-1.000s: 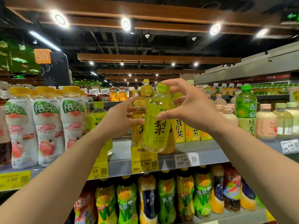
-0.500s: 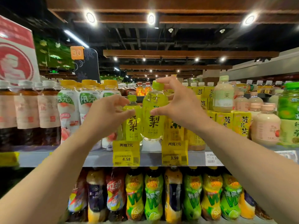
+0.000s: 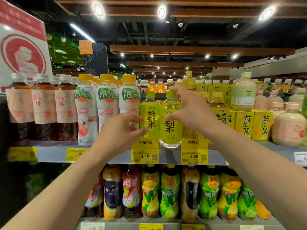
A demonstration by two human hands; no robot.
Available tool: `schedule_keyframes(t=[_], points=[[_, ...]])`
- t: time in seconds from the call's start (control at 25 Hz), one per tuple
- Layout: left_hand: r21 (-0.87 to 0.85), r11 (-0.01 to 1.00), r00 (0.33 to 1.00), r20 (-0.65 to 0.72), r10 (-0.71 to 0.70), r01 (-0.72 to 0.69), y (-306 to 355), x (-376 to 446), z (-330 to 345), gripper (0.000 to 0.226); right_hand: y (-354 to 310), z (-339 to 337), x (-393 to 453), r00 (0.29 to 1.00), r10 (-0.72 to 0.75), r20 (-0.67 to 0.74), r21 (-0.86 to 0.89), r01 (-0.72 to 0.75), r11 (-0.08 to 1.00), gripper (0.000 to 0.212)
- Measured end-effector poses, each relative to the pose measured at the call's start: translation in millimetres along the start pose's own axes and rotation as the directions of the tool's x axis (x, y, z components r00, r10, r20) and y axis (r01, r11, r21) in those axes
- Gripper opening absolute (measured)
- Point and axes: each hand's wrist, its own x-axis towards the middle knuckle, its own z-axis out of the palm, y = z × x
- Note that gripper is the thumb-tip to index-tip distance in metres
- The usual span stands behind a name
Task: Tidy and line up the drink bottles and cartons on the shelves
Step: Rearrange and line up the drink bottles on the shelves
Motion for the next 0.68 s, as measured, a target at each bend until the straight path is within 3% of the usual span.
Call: schedule_keyframes(t=[0.24, 0.44, 0.56, 0.68], points=[[-0.002, 0.999, 0.999, 0.011, 0.046, -0.046, -13.1, -7.2, 5.5, 0.025, -7.9, -0.2, 16.6, 0.994, 0.052, 0.096, -0.201, -0.032, 0.979, 0.096], [0.051, 0.989, 0.988, -0.072, 0.139, -0.136, -16.5, -22.9, 6.5, 0.023, -9.0, 4.8, 21.1, 0.995, 0.071, 0.073, -0.378, -0.039, 0.925, 0.098], [0.088, 0.978, 0.98, -0.053, 0.192, -0.187, -14.9, -38.6, 12.1, 0.023, -8.3, 8.0, 3.2, 0.998, 0.071, 0.004, -0.309, -0.066, 0.949, 0.089], [0.1, 0.974, 0.979, -0.005, 0.203, -0.201, -17.8, -57.5, 25.5, 0.026, -6.7, 10.6, -36.7, 0.993, 0.05, -0.11, -0.163, -0.067, 0.984, 0.063]])
